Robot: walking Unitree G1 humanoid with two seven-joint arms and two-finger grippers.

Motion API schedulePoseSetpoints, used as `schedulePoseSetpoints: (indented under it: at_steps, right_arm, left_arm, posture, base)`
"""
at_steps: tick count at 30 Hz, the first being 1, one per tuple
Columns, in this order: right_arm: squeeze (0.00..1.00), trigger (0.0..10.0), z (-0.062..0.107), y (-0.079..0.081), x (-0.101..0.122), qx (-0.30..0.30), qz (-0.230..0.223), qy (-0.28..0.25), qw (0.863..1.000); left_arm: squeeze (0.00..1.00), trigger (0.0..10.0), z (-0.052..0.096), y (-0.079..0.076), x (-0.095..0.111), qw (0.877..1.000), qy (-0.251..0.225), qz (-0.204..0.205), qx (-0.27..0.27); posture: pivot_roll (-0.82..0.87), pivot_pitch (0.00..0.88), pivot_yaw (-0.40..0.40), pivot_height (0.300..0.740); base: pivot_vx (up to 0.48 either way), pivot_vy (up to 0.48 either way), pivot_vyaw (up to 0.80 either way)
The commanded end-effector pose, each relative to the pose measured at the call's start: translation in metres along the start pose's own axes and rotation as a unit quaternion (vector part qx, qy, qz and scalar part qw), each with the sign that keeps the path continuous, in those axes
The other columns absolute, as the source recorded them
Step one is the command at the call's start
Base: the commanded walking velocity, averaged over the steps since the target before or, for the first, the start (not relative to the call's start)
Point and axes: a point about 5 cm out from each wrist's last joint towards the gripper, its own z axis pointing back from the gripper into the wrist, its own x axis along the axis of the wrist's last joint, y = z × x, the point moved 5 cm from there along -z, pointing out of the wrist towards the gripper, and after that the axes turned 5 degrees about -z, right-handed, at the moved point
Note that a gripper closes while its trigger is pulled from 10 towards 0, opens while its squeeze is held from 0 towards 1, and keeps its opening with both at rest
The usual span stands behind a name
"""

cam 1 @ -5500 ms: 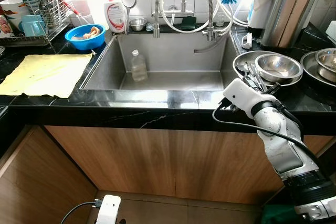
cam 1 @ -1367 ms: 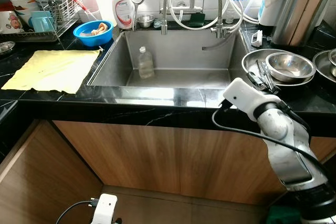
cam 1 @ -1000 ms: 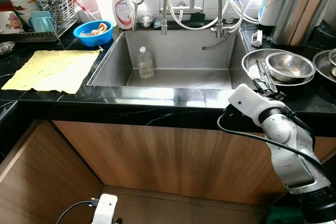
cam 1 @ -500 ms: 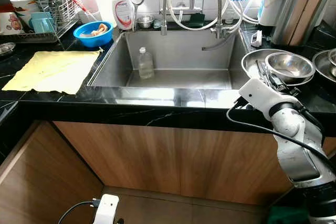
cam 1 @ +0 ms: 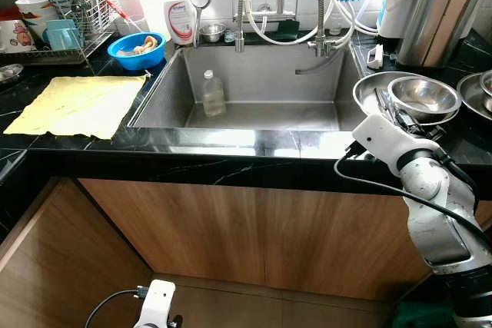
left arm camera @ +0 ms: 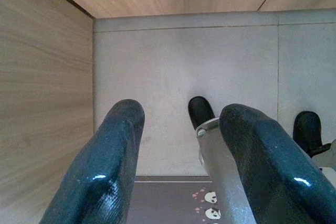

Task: Kitchen organization

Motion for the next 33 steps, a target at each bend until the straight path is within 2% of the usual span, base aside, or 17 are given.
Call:
schedulePoseSetpoints:
  at_steps: [1, 12, 13, 14, 15, 26, 27, 30, 31, 32, 33]
  right_arm:
    - [0.00, 0.0, -0.001, -0.001, 0.008, 0.002, -0.003, -0.008, 1.000]
    - [0.00, 0.0, -0.001, 0.005, 0.006, 0.012, -0.005, 0.000, 1.000]
    - [0.00, 7.0, -0.001, 0.006, 0.005, 0.012, -0.005, 0.001, 1.000]
    - [0.00, 9.3, -0.001, 0.006, 0.005, 0.012, -0.004, 0.001, 1.000]
    - [0.00, 10.0, -0.001, 0.006, 0.005, 0.013, -0.004, 0.002, 1.000]
    - [0.00, 10.0, -0.003, 0.009, 0.008, 0.018, -0.011, -0.002, 1.000]
    - [1.00, 10.0, -0.003, 0.009, 0.009, 0.017, -0.014, -0.004, 1.000]
    - [1.00, 10.0, -0.003, 0.008, 0.010, 0.014, -0.012, -0.005, 1.000]
    - [0.97, 10.0, -0.003, 0.008, 0.010, 0.014, -0.011, -0.005, 1.000]
    - [0.42, 10.0, -0.003, 0.008, 0.010, 0.014, -0.009, -0.004, 1.000]
    - [0.00, 10.0, -0.003, 0.008, 0.010, 0.014, -0.006, -0.004, 1.000]
  left_arm:
    - [0.00, 10.0, 0.001, 0.003, -0.006, 1.000, 0.013, -0.013, 0.000]
    - [0.00, 10.0, 0.001, 0.002, -0.005, 1.000, 0.013, -0.016, -0.004]
    - [0.00, 10.0, 0.001, 0.002, -0.005, 1.000, 0.013, -0.017, -0.004]
    - [0.00, 10.0, 0.001, 0.002, -0.005, 1.000, 0.013, -0.017, -0.004]
    - [0.00, 10.0, 0.001, 0.002, -0.005, 1.000, 0.013, -0.018, -0.004]
    - [0.00, 10.0, 0.001, 0.002, -0.006, 1.000, 0.014, -0.021, -0.005]
    - [0.00, 10.0, 0.001, 0.002, -0.006, 1.000, 0.014, -0.022, -0.005]
    - [0.00, 10.0, 0.001, 0.002, -0.006, 1.000, 0.014, -0.022, -0.005]
    - [0.00, 10.0, 0.001, 0.002, -0.006, 1.000, 0.014, -0.022, -0.005]
    - [0.00, 10.0, 0.001, 0.002, -0.006, 1.000, 0.014, -0.022, -0.005]
    - [0.00, 10.0, 0.001, 0.002, -0.006, 1.000, 0.015, -0.022, -0.005]
  posture:
    - [-0.19, 0.000, 0.113, 0.740]
    - [-0.19, 0.000, 0.114, 0.740]
    - [-0.19, 0.000, 0.114, 0.740]
    - [-0.19, 0.000, 0.114, 0.740]
    - [-0.19, 0.000, 0.116, 0.740]
    - [-0.18, 0.000, 0.116, 0.740]
    - [-0.18, 0.000, 0.116, 0.740]
    - [-0.18, 0.000, 0.117, 0.740]
    - [-0.19, 0.000, 0.117, 0.740]
    - [-0.19, 0.000, 0.117, 0.740]
    - [-0.19, 0.000, 0.117, 0.740]
  base:
    - [0.000, 0.000, 0.00]
    - [0.000, 0.000, 0.00]
    - [0.000, 0.000, 0.00]
    - [0.000, 0.000, 0.00]
    - [0.000, 0.000, 0.00]
    - [0.000, 0.000, 0.00]
    - [0.000, 0.000, 0.00]
    - [0.000, 0.000, 0.00]
    - [0.000, 0.000, 0.00]
    - [0.000, 0.000, 0.00]
    - [0.000, 0.000, 0.00]
